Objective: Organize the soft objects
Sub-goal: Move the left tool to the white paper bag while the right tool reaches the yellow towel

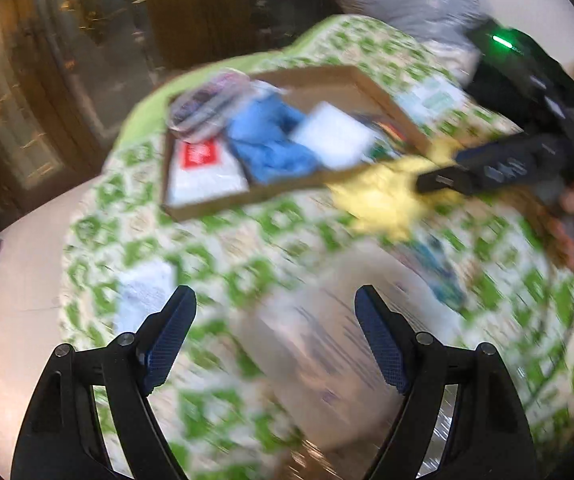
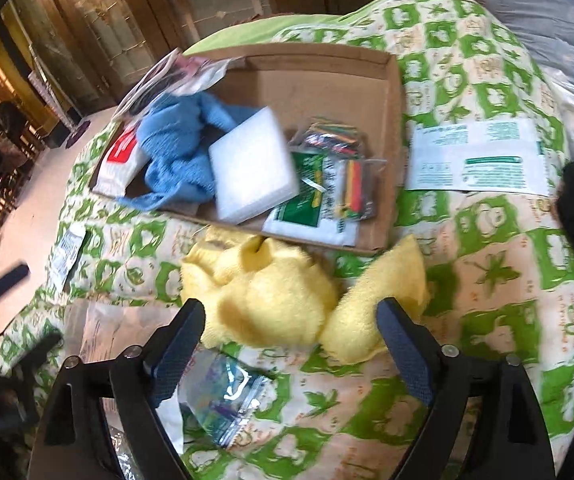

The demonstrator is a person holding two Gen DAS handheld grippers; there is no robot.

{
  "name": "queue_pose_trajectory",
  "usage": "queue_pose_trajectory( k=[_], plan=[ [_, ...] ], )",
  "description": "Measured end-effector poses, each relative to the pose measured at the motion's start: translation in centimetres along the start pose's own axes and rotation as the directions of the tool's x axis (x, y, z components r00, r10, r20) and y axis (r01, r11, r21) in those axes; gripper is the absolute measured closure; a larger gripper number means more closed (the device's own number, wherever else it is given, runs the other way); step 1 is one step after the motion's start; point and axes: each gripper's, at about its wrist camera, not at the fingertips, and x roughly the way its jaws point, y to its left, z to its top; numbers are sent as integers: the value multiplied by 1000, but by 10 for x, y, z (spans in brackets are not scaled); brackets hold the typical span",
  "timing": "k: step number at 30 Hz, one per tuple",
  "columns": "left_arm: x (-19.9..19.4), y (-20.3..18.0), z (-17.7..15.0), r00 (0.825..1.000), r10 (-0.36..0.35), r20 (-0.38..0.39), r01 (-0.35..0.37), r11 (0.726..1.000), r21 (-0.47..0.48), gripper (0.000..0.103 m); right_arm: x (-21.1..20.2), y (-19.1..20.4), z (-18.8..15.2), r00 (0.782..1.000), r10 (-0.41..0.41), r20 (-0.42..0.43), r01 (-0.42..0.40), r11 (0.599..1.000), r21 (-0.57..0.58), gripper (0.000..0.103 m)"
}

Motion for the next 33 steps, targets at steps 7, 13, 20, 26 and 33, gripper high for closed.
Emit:
queue_pose_trajectory(
  k=[7, 13, 20, 26, 33],
  plan=[
    [-10, -52, -23, 996, -71, -52, 81, 966, 244, 21, 23, 10, -3, 998, -56, -38, 53, 996, -74, 11],
    [3, -75, -33, 997, -15, -80, 43, 932, 361, 21, 32, 6, 1, 997, -60, -46, 57, 997, -55, 8],
    [44, -54, -21, 991, 23, -133, 15, 960, 279, 21, 37, 10, 2, 997, -71, -37, 69, 996, -58, 7],
    [51, -60, -27, 989, 40, -143, 8, 946, 324, 21, 39, 10, 2, 997, -70, -33, 68, 997, -48, 7],
    [63, -60, -22, 985, 48, -163, 11, 939, 345, 21, 40, 11, 2, 997, -70, -29, 69, 996, -49, 7]
  ],
)
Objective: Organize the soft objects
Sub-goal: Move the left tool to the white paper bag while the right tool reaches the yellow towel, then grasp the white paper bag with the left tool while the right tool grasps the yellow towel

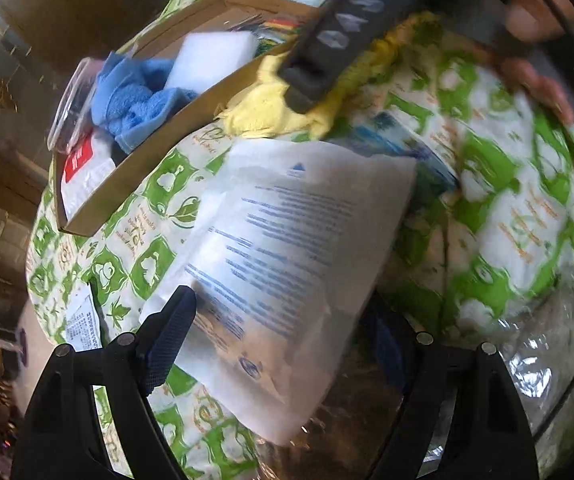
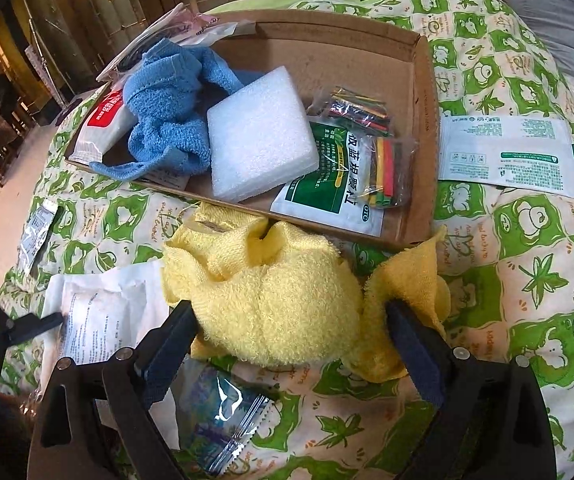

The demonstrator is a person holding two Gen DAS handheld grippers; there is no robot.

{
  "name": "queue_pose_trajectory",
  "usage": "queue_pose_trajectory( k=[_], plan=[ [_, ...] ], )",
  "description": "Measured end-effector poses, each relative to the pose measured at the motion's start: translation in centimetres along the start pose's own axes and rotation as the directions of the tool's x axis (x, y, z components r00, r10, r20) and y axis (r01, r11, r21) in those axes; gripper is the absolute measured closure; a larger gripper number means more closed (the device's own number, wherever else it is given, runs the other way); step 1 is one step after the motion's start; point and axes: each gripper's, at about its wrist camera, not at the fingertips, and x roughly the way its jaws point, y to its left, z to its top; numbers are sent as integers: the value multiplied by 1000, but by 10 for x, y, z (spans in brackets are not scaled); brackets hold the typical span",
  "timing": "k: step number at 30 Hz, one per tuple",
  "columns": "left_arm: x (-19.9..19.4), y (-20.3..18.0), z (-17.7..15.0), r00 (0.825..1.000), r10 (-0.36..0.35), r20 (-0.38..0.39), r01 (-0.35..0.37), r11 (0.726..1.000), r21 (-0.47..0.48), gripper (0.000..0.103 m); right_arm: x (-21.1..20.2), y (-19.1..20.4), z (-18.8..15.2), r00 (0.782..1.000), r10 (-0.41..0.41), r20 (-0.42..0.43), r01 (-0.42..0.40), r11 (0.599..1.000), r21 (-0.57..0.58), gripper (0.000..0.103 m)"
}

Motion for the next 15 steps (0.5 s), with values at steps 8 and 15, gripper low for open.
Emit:
queue_pose_trajectory(
  k=[8, 15],
  plan=[
    [-12, 27, 7, 996, -77, 49, 83, 988, -127, 65, -3, -1, -1, 1000, 0, 11, 0, 1000, 11, 11],
    [-26, 51, 10, 988, -119, 101, 138, 969, -206, 74, -8, -5, -2, 1000, 3, 26, -3, 999, 31, 22]
  ],
)
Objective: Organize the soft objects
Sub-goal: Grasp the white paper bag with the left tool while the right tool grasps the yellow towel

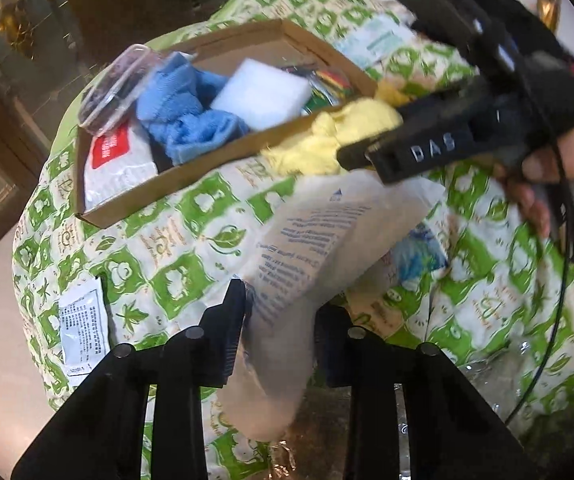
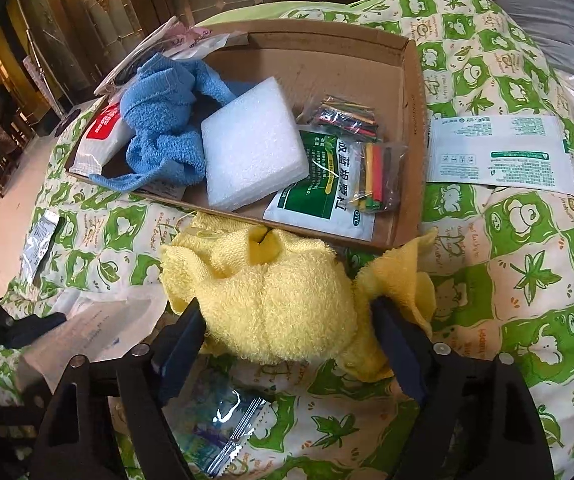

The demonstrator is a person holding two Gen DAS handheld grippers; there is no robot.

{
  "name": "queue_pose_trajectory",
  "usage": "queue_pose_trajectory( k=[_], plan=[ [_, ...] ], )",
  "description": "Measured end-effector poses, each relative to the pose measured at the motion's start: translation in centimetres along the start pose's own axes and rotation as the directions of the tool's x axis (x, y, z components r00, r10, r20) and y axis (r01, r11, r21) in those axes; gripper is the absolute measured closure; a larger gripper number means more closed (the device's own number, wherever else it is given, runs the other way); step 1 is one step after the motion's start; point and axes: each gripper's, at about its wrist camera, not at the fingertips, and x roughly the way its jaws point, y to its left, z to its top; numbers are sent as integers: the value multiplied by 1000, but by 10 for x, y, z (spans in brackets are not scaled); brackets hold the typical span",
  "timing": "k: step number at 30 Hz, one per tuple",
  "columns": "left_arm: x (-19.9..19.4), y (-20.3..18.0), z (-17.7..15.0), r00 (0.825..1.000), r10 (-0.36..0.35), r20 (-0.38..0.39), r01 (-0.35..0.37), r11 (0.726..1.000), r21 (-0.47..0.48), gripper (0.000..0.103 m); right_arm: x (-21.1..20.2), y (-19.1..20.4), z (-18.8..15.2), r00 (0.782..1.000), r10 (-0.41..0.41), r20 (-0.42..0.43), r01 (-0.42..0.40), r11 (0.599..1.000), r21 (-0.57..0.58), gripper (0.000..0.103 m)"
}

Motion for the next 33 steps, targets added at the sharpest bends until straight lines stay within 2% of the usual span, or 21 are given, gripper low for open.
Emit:
queue_pose_trajectory(
  k=[8, 19, 22, 28, 33],
  plan=[
    [6, 33, 14, 999, -34, 14, 35, 995, -90, 74, 1, 0, 1, 1000, -5, -5, 5, 1000, 5, 22],
    [35, 30, 24, 997, -65, -47, 60, 992, -107, 74, 5, 2, 4, 1000, -15, -14, 15, 1000, -3, 22],
    [43, 25, 24, 997, -54, -55, 49, 994, -100, 74, 7, 4, 4, 1000, -23, -16, 23, 1000, -8, 22],
    [40, 22, 22, 998, -61, -12, 59, 986, -159, 80, 5, 8, 3, 998, -57, 9, 57, 998, -26, 42],
    [17, 22, 13, 996, -78, 48, 86, 975, -205, 83, -8, 6, -1, 998, -52, 39, 52, 999, -10, 49]
  ],
)
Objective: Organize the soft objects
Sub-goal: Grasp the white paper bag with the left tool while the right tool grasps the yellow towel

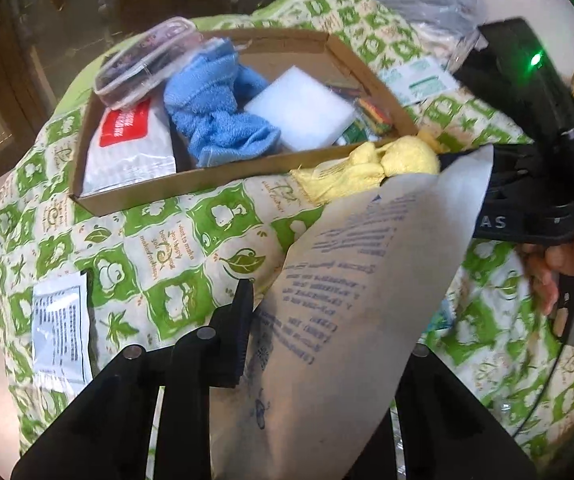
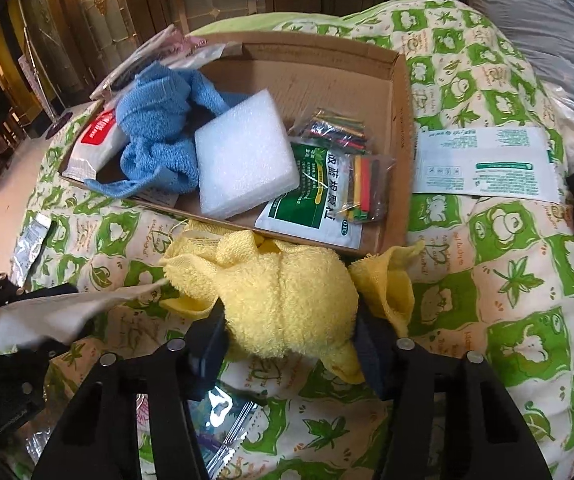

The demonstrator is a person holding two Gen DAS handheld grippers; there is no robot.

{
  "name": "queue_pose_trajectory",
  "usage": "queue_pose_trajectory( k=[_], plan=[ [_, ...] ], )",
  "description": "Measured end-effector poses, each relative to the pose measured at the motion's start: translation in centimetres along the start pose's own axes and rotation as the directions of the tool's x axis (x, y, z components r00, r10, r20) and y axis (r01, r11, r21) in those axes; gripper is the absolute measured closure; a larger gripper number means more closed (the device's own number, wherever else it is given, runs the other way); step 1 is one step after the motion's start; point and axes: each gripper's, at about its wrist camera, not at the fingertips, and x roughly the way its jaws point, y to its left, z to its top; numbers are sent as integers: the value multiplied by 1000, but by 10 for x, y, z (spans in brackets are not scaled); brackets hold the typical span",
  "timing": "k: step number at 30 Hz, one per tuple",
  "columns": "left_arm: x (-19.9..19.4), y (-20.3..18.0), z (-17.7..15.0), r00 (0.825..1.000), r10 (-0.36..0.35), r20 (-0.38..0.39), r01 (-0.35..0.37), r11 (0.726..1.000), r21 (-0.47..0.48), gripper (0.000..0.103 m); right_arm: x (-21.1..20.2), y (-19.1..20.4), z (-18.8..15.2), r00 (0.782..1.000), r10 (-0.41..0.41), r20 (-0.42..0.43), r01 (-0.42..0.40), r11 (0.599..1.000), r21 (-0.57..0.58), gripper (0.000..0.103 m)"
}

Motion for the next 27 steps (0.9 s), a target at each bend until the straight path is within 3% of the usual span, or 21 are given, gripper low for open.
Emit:
queue_pose_trajectory(
  k=[16, 27],
  plan=[
    [-52, -1, -5, 991, 56, 124, -48, 997, -65, 90, -66, -1, -21, 997, 8, 80, -12, 999, 45, 50],
    [-4, 4, -9, 999, 38, -17, -39, 993, -111, 90, -77, 1, -29, 997, 25, 70, -29, 998, 53, 50]
  ],
)
